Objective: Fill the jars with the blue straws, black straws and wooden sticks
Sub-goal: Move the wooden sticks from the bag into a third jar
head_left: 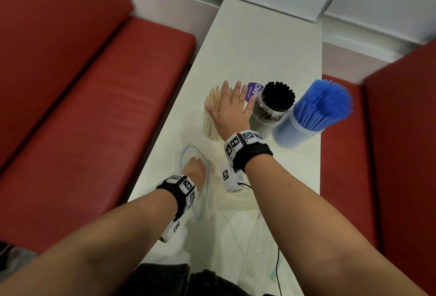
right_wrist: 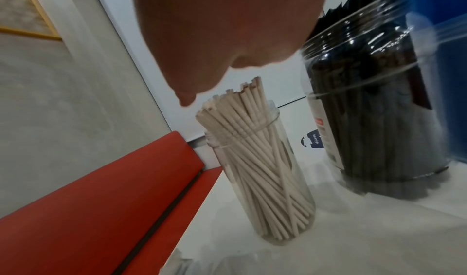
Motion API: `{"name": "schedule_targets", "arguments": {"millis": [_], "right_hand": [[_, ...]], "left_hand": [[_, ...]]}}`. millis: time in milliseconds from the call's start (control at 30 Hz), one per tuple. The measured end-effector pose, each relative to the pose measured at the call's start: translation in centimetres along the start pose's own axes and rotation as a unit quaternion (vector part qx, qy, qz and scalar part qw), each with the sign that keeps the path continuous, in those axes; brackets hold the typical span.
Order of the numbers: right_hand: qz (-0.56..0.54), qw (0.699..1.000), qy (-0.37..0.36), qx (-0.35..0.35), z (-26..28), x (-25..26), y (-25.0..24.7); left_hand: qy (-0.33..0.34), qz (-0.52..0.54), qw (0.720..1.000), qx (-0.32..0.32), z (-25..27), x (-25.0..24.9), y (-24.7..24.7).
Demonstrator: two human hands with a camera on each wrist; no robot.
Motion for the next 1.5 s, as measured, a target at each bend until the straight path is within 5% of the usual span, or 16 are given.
{"name": "schedule_targets", "arguments": {"millis": [133, 200, 400, 533, 733, 867, 967, 1067, 1300, 1367, 1400, 1500], "right_hand": [[-0.147, 0.978, -0.025, -0.147, 2.1, -0.3, -3.1], [-0.258, 0.953, -0.025, -0.156, 3.8, -0.9, -2.9], [-0.431, 0.902, 0.011, -0.014, 8.9, -1.9, 1.5], [-0.457, 0.883, 0.020, 0.110, 10.8, -1.7, 3.4], [-0.358, 0.901, -0.059, 0.239, 12.9, 0.9, 3.1], [-0.353, 0.927, -0.025, 0.122, 12.4, 1.2, 0.6], [-0.417, 0.906, 0.007, 0.076, 12.6, 1.0, -1.1], [-0.480, 0.877, -0.010, 0.032, 12.9, 1.1, -3.0], [-0.553, 0.833, -0.016, 0.016, 13.1, 0.8, -4.6], [-0.555, 0.832, -0.015, 0.013, 13.3, 0.2, -5.2], [-0.555, 0.831, -0.016, 0.011, 13.4, 0.0, -5.6], [-0.570, 0.821, -0.005, -0.008, 13.2, -0.9, -8.5]], "left_hand": [[-0.014, 0.028, 0.999, -0.006, -0.3, 0.2, -0.1], [-0.034, 0.093, 0.995, -0.008, 0.1, 0.8, -0.6], [-0.057, 0.065, 0.994, 0.073, 1.1, 1.4, -1.2], [-0.093, 0.075, 0.992, 0.042, 4.7, 3.8, -4.9], [-0.107, 0.123, 0.984, -0.074, 12.6, 4.9, -13.4], [-0.100, 0.045, 0.981, -0.161, 16.3, 4.2, -17.3], [-0.105, 0.012, 0.956, -0.272, 19.1, 4.2, -21.1], [-0.075, 0.107, 0.919, -0.372, 20.1, 5.7, -23.7], [0.025, 0.184, 0.863, -0.470, 19.4, 3.9, -23.7], [0.103, 0.278, 0.817, -0.495, 19.4, 3.6, -23.7], [0.150, 0.374, 0.760, -0.511, 19.7, 4.0, -23.8], [0.192, 0.652, 0.505, -0.532, 19.4, 7.5, -22.8]]}}
Point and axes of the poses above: each hand's wrist, its own z-axis away from the middle knuckle, its own y-axis out of the palm, x = y × z, the point moved 7 cm from there along -z, towards the middle knuckle
